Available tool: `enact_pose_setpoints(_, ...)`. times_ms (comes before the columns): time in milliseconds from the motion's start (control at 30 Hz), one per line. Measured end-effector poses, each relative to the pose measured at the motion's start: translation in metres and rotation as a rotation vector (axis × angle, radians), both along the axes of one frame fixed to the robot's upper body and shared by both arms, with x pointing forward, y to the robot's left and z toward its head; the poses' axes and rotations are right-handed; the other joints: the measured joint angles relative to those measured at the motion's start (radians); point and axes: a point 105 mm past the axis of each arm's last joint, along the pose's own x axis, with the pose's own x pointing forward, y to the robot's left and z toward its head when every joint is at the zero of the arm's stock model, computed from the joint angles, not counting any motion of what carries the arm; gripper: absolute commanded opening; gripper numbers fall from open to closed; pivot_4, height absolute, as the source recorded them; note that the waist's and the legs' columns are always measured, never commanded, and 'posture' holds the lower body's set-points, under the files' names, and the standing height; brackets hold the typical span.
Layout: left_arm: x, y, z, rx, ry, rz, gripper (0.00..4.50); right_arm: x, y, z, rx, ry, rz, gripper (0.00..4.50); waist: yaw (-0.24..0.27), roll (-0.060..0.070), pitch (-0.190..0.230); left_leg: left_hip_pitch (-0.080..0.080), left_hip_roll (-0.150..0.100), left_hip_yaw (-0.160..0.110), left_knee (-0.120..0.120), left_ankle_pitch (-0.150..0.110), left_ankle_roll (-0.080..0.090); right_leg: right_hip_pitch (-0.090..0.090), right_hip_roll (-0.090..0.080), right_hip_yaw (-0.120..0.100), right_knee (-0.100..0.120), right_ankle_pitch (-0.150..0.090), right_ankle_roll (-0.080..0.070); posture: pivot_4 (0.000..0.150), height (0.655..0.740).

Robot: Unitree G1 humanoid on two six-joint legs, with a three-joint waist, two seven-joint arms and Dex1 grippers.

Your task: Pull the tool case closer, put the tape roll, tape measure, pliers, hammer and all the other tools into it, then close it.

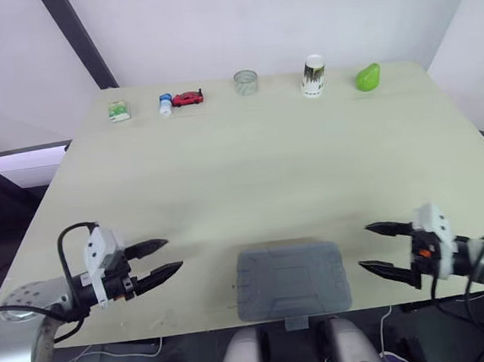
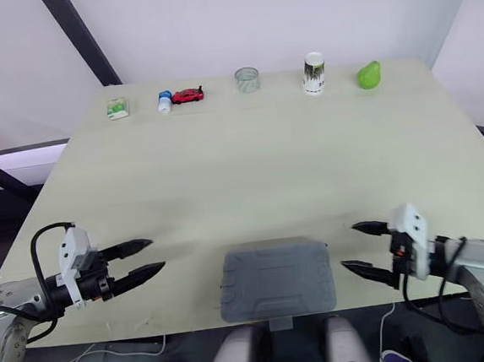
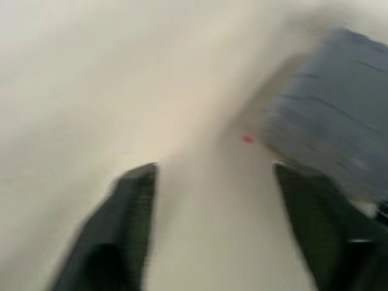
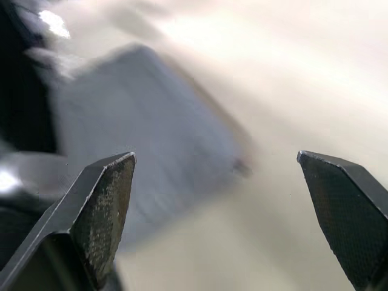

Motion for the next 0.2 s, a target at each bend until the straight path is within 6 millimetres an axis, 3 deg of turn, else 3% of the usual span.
enact_pose_setpoints(200, 0.0, 0.005, 0.007, 0.01, -0.03, 0.045, 4.38, -0.003, -0.044, 0.008, 0.016, -0.083, -0.166, 4.5, 0.001, 0.0, 0.0, 0.001, 0.0, 0.001, 0.0, 0.0, 0.0, 0.0, 0.0, 0.001, 0.0, 0.0, 0.0, 0.15, 0.74)
